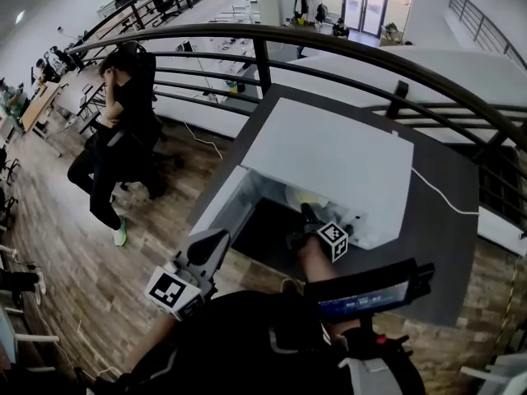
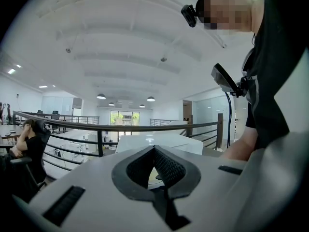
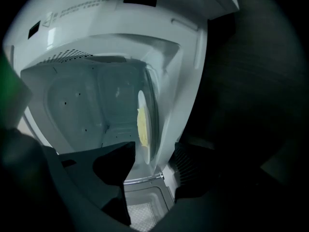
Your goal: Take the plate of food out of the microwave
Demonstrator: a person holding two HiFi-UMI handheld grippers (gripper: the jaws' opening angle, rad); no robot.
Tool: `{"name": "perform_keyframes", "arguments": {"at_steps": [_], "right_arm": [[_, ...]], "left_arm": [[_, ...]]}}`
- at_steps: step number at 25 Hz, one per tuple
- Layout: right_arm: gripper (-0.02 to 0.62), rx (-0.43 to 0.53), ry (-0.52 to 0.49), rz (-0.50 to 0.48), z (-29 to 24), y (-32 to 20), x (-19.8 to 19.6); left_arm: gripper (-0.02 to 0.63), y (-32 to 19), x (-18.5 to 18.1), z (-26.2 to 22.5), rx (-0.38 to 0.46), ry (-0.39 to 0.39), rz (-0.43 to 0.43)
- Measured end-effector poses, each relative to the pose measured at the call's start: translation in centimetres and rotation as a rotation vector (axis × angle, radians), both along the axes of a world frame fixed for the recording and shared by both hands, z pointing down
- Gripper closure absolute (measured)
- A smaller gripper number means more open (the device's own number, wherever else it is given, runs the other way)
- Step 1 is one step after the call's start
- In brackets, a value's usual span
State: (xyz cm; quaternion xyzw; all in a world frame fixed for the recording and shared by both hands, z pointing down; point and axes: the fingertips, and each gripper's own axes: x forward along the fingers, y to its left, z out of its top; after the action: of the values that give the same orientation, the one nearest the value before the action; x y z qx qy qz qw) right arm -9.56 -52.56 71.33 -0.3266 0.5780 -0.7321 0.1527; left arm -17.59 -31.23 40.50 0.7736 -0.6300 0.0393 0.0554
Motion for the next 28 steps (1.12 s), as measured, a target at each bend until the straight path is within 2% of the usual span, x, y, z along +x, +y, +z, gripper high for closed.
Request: {"name": "perform_keyframes", "arguments": {"at_steps": [5, 10, 16, 19, 23, 24, 25, 28], "right_arm": [[0.359, -0.028, 0.013, 0.004, 1.4, -0.4, -0.2], [0.359, -0.082, 0.001, 0.061, 1.9, -0.3, 0.3], [0.384, -0.089, -0.017, 0.083, 1.5, 0.2, 0.6], [0.446, -0.069, -0.026, 0.092, 1.1, 0.3, 0.8], [0.489, -0.046, -0.05, 0.106, 0.7, 0.1, 0.8], [0.517, -0.033, -0.061, 0.109, 0.5, 0.0, 0.8], [0.572, -0.025, -0.07, 0.113, 0.3, 0.0, 0.8], [0.578, -0.013, -0.074, 0.118, 0.0, 0.0, 0.9]], "left_arm": [[0.601, 0.0, -0.3, 0.6, -0.01, -0.002, -0.026], [0.601, 0.3, -0.6, 0.4, -0.019, -0.005, -0.041], [0.601, 1.0, -0.6, 0.5, -0.028, 0.002, -0.046], [0.601, 0.8, -0.6, 0.6, -0.026, 0.004, -0.044], [0.601, 0.8, -0.5, 0.8, -0.025, 0.0, -0.037], [0.601, 0.8, -0.5, 0.8, -0.024, -0.001, -0.033], [0.601, 0.7, -0.5, 0.8, -0.023, -0.002, -0.03], [0.601, 0.5, -0.7, 0.8, -0.02, -0.001, -0.027]]}}
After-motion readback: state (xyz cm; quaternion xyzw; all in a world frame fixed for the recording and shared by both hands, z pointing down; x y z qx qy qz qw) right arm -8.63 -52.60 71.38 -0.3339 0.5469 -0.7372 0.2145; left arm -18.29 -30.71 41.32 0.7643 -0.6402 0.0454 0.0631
